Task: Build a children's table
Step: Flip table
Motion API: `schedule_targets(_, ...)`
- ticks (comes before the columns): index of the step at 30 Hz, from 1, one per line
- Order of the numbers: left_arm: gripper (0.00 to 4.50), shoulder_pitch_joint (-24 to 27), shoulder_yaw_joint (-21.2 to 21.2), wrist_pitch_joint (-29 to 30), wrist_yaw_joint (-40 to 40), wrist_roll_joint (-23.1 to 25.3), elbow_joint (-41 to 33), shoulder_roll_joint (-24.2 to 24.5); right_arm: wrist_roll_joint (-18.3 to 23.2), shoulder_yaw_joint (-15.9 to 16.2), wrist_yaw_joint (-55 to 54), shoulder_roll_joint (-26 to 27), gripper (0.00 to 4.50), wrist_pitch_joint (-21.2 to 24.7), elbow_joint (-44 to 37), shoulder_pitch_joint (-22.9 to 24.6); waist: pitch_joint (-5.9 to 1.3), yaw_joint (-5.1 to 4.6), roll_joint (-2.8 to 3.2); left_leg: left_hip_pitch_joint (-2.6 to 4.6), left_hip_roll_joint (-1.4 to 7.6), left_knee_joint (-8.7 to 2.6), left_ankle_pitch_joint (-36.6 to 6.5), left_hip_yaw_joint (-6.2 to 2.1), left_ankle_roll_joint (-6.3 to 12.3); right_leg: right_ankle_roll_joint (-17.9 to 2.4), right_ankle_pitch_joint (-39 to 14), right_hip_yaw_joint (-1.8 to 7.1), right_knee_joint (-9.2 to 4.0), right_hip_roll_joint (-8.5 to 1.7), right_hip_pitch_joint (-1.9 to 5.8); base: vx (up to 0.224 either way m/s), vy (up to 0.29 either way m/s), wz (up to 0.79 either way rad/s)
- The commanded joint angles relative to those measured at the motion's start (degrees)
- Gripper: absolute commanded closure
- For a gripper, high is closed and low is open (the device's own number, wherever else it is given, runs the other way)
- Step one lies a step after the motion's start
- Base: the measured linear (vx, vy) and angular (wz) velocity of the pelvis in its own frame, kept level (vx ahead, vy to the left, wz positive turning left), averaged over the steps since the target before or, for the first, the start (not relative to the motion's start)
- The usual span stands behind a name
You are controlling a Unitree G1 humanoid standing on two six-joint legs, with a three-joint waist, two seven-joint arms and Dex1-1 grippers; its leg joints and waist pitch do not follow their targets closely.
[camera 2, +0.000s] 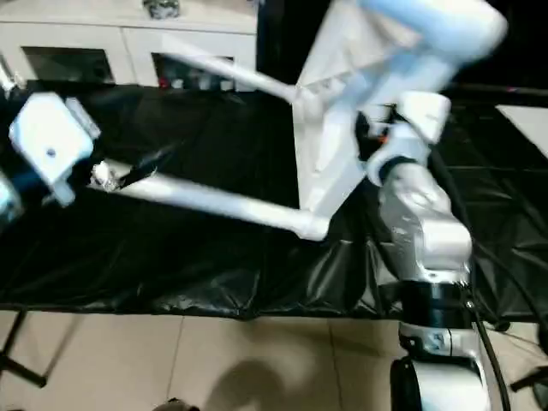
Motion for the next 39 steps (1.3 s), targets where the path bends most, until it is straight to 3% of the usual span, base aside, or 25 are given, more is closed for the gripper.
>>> schedule_targets(1,0.69,-1.7,-0.7,-1.4,0.0,0.9,0.7,0.4,-3.6,1.5,-0.6,-1.1,2.41,3.2,2.9,0.7,-2.8,-0.28,0.34,2.27,0.72,-4.06,-13.6,-0.39,-7.67,-5.5,-6.3,1.78,-4.43,-2.66,0.18,0.0,0.0,0.0)
schedule_targets(3,0.69,-3.2,-1.4,-3.7,0.4,2.4,0.9,0.1,-4.4,3.1,0.5,-1.1,2.41,2.8,4.0,0.2,-2.81,-0.15,-0.03,2.29,0.83,-4.03,-13.6,-0.34,-7.54,-5.2,-6.4,1.83,-4.49,-2.71,0.2,0.0,0.0,0.0)
schedule_targets(6,0.69,-5.3,-2.4,-7.9,1.5,5.3,2.2,-0.6,-5.7,5.6,1.8,-1.0,2.41,1.8,5.7,0.4,-2.87,-0.16,-0.01,2.33,0.91,-4.08,-13.9,-0.44,-8.18,-5.0,-5.0,1.78,-4.32,-2.65,0.19,0.0,0.0,0.0)
schedule_targets(7,0.69,-5.6,-2.6,-8.4,1.6,5.6,2.4,-0.7,-5.9,5.8,1.9,-0.9,1.94,1.5,6.1,0.4,-2.9,-0.13,-0.36,2.31,0.99,-4.16,-13.9,-0.49,-8.3,-5.1,-4.6,1.72,-4.19,-2.68,0.28,0.0,0.0,0.0)
schedule_targets(8,0.69,-6.2,-3.3,-9.5,2.2,7.4,3.4,-0.6,-6.1,6.0,1.6,-0.4,1.94,1.0,6.6,0.5,-2.9,-0.15,-0.32,2.32,1.0,-4.18,-14.1,-0.52,-8.36,-5.1,-4.5,1.73,-4.24,-2.72,0.25,0.0,0.0,0.0)
schedule_targets(9,0.69,-6.7,-3.9,-10.4,2.8,9.2,4.4,-0.4,-6.1,6.2,1.4,0.1,1.83,0.8,7.0,0.5,-2.87,-0.17,-0.78,2.2,0.95,-4.13,-14.1,-0.47,-8.08,-5.1,-4.8,1.77,-4.32,-2.75,0.28,0.0,0.0,0.0)
schedule_targets(12,0.69,-8.2,-5.3,-13.3,5.8,14.4,8.0,0.6,-6.6,7.0,1.2,0.8,1.64,0.3,7.6,0.7,-2.9,-0.38,-0.9,2.05,0.98,-4.2,-14.6,-0.61,-8.37,-4.9,-6.0,1.77,-4.43,-2.87,0.42,0.0,0.0,0.0)
schedule_targets(15,0.69,-11.2,-6.0,-15.6,9.5,18.2,12.1,0.6,-7.8,7.5,0.3,1.3,1.45,-1.2,8.3,1.3,-3.33,-0.13,-1.27,1.74,0.92,-3.86,-10.2,-0.57,-7.73,-5.5,0.0,1.7,-3.71,-2.76,0.85,0.0,0.0,0.0)
schedule_targets(18,0.69,-13.7,-6.6,-17.7,11.4,20.9,16.0,0.3,-8.5,7.8,0.8,1.6,1.45,-3.2,9.0,2.4,-3.42,0.06,-0.78,1.57,0.79,-3.57,-6.8,-0.58,-7.34,-6.2,5.6,1.68,-3.26,-2.46,0.84,0.0,0.0,0.0)
schedule_targets(22,0.69,-15.9,-6.8,-18.7,13.3,23.5,20.3,0.3,-8.6,7.2,1.0,2.1,1.45,-5.3,9.6,3.0,-3.47,0.0,-0.29,1.58,0.6,-3.44,-6.5,-0.7,-7.74,-6.7,9.0,1.78,-3.0,-2.24,1.09,0.0,0.0,0.0)
schedule_targets(23,0.69,-16.5,-6.6,-18.9,13.9,23.7,21.4,0.1,-8.4,6.8,1.2,2.2,1.45,-6.3,9.5,3.1,-3.44,0.05,0.39,1.63,0.58,-3.37,-7.0,-0.71,-7.86,-6.7,8.9,1.81,-3.03,-2.26,0.89,0.0,0.0,0.0)
schedule_targets(25,0.69,-17.1,-6.4,-19.1,14.5,23.8,22.6,-0.1,-8.2,6.4,1.4,2.4,1.45,-7.3,9.4,3.1,-3.44,-0.07,-0.04,1.7,0.52,-3.36,-8.0,-0.62,-7.81,-7.3,8.4,1.9,-3.12,-2.16,1.0,0.0,0.0,0.0)
schedule_targets(27,0.87,-18.0,-6.1,-19.9,14.5,23.3,24.5,-1.2,-8.0,6.1,1.5,2.5,1.43,-8.9,9.5,3.1,-3.37,0.12,0.59,1.84,0.6,-3.34,-8.7,-0.67,-7.68,-8.1,7.8,1.98,-3.12,-2.28,0.85,0.0,0.0,0.0)
schedule_targets(28,1.04,-18.1,-6.3,-19.7,14.6,23.3,24.7,-1.5,-7.8,6.0,1.7,2.6,1.72,-9.1,9.7,3.1,-3.34,0.07,0.58,1.84,0.62,-3.33,-8.8,-0.63,-7.61,-8.4,8.1,2.0,-3.14,-2.18,0.88,0.0,0.0,0.0)
schedule_targets(30,1.04,-18.2,-6.6,-19.5,14.1,22.7,25.0,-2.3,-7.6,5.9,1.8,2.8,1.8,-9.6,10.0,3.1,-3.36,0.11,0.64,1.82,0.63,-3.31,-8.5,-0.64,-7.38,-8.8,8.8,2.01,-3.08,-2.21,0.95,0.0,0.0,0.0)
schedule_targets(32,1.43,-18.3,-6.8,-19.5,14.1,22.5,25.5,-2.8,-7.7,5.8,1.7,2.9,2.05,-10.0,10.3,3.1,-3.33,0.12,0.69,1.81,0.61,-3.35,-8.4,-0.65,-7.13,-9.0,8.8,1.96,-3.06,-2.18,0.95,0.0,0.0,0.0)
schedule_targets(35,1.61,-18.9,-7.0,-19.9,14.6,22.8,26.4,-3.6,-7.9,5.7,1.6,3.4,2.28,-10.9,10.7,3.2,-3.24,0.1,1.05,1.9,0.63,-3.37,-9.8,-0.7,-7.22,-9.0,7.6,1.99,-3.22,-2.2,0.85,0.0,0.0,0.0)
schedule_targets(39,1.84,-19.1,-7.4,-21.0,13.4,21.3,26.5,-5.0,-8.1,5.4,1.6,4.1,2.47,-12.4,11.4,3.1,-3.13,0.41,0.98,1.84,0.66,-3.42,-10.0,-0.61,-6.46,-9.5,5.1,2.14,-3.39,-2.39,0.81,0.0,0.0,0.0)
